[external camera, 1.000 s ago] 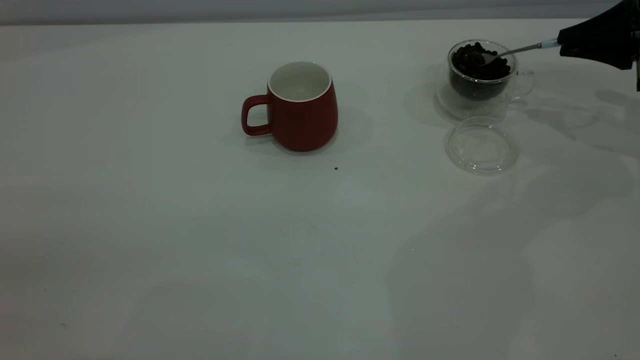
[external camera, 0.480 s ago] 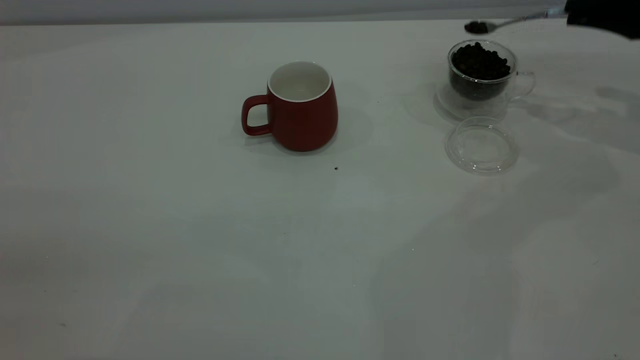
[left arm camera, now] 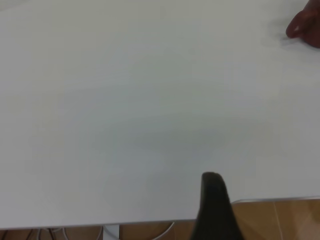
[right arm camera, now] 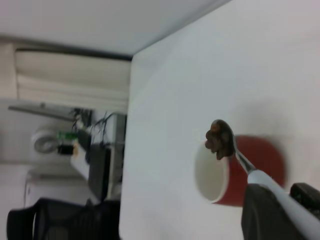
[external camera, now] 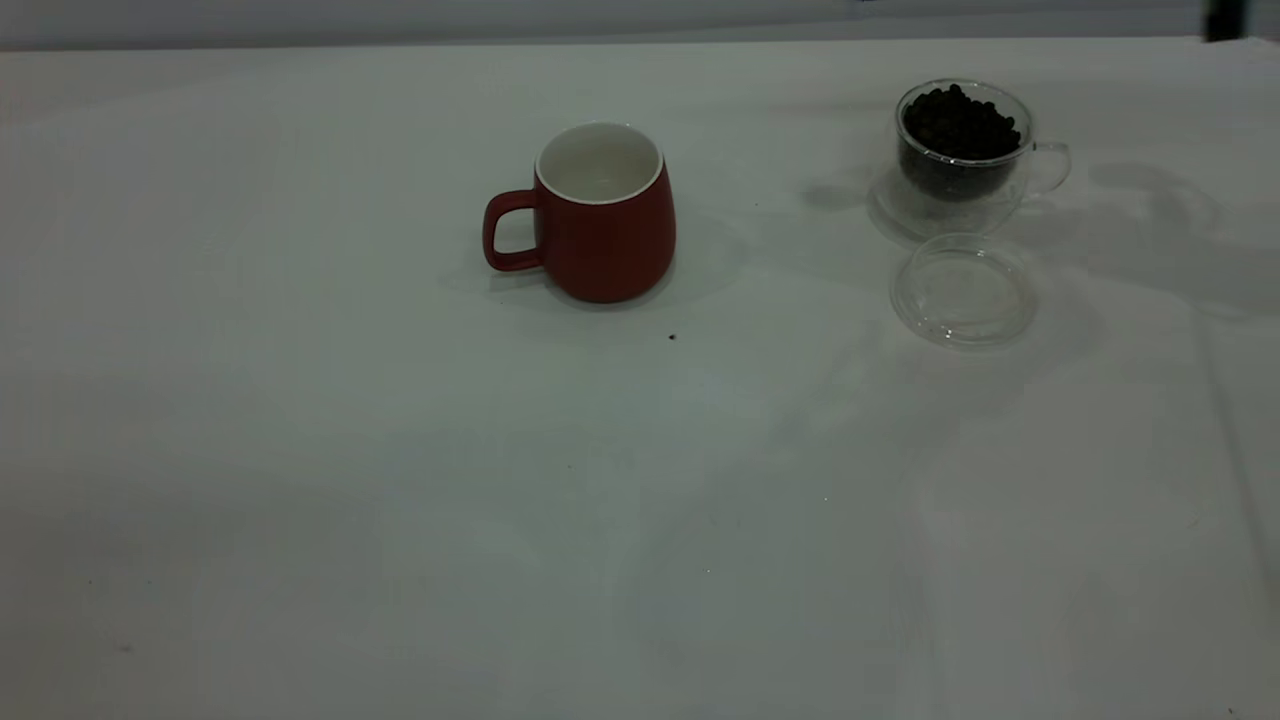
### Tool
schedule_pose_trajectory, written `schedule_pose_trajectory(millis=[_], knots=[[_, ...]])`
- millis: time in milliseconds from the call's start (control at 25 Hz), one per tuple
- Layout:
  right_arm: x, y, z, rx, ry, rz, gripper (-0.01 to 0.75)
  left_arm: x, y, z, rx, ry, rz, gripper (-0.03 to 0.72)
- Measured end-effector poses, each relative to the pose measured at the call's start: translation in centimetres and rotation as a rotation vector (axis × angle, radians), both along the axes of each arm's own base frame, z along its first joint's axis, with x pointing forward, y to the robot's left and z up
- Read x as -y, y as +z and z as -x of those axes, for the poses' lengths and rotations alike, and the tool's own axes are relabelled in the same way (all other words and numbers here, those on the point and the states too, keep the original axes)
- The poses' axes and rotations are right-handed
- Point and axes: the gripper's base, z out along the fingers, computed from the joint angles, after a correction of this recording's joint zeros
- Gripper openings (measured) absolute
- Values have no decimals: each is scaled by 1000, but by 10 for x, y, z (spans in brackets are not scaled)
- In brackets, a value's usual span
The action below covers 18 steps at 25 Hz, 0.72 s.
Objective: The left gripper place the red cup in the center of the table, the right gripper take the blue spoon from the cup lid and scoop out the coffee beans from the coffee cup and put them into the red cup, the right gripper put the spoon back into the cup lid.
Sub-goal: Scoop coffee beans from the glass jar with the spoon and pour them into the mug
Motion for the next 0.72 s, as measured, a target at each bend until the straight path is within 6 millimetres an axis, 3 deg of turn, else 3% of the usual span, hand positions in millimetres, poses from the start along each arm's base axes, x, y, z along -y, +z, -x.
schedule_pose_trajectory(millis=[200, 360, 520, 720], knots=[[-48, 0, 1, 0, 78, -8, 108, 0, 0, 0, 1, 0, 0, 587], [-78, -14, 2, -31, 98, -21, 108, 0, 0, 0, 1, 0, 0, 587], [-101, -30, 5, -44, 105, -24, 108, 0, 0, 0, 1, 0, 0, 587], [-114, -49, 5, -66, 80, 57, 107, 0, 0, 0, 1, 0, 0, 587]])
